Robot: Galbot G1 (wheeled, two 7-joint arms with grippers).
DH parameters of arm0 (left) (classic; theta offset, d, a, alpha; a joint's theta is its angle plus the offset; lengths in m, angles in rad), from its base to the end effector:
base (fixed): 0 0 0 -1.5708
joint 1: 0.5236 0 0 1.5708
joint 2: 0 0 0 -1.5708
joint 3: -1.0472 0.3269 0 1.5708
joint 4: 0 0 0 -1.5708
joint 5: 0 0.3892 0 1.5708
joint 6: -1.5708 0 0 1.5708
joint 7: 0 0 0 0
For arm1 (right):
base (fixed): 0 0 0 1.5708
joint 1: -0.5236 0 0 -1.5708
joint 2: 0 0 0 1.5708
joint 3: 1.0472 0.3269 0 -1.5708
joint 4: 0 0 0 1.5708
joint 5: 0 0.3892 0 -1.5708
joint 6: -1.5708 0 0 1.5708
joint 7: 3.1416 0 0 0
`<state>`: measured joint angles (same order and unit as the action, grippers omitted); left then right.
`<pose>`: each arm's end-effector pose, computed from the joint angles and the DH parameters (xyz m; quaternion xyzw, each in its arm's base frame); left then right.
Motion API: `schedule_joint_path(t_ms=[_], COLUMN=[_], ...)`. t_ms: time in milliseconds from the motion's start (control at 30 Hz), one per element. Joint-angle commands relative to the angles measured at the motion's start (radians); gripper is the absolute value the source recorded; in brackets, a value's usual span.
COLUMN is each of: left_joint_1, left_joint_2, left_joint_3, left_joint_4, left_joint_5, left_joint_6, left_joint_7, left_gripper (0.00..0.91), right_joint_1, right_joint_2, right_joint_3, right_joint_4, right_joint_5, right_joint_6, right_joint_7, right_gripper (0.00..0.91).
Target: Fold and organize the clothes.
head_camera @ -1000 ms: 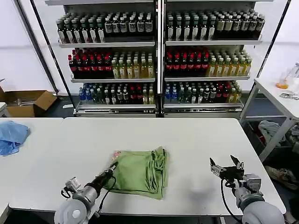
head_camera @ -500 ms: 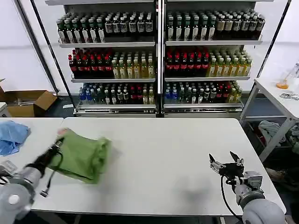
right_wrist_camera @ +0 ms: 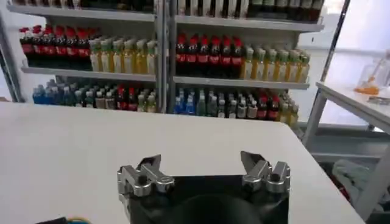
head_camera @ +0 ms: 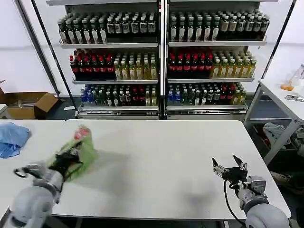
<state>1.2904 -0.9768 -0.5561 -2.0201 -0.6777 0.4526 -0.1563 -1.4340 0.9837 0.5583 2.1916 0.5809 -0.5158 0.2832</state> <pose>0.3101 0.0978 -0.2052 -0.0459 -0.9866 0.0123 0.1562 0.2637 -0.0648 -0.1912 0.0151 -0.9838 0.0431 0.1734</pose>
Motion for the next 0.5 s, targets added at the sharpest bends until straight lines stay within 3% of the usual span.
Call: schedule_joint_path(t_ms=[33, 200, 267, 467, 500], left_joint_1=[-0.096, -0.189, -0.265, -0.411, -0.429], left_joint_2=[-0.096, -0.124, -0.181, -0.329, -0.339], left_joint_3=[0.594, 0.673, 0.71, 0.772, 0.772], left_joint_4=[0.028, 0.003, 0.057, 0.214, 0.243], left_joint_5=[0.675, 0.501, 0.414, 0.305, 0.299], left_joint_6=[0.013, 0.103, 0.121, 0.051, 0.04], left_joint_7=[0.047, 0.034, -0.001, -0.094, -0.102], left_gripper=[0.02, 0.03, 0.03, 0.02, 0.131], right_joint_1=[-0.001, 0.003, 0.01, 0.036, 0.041], right_joint_2=[-0.012, -0.015, -0.011, -0.012, -0.013], right_joint_3=[0.019, 0.022, 0.015, -0.012, -0.017], right_joint_4=[-0.001, -0.005, -0.01, -0.016, -0.016], right_joint_5=[0.01, 0.015, 0.015, 0.018, 0.019], right_joint_6=[0.001, 0.001, 0.001, 0.0, -0.001], right_joint_7=[-0.001, -0.004, -0.006, -0.008, -0.008], right_gripper=[0.907, 0.907, 0.907, 0.907, 0.907])
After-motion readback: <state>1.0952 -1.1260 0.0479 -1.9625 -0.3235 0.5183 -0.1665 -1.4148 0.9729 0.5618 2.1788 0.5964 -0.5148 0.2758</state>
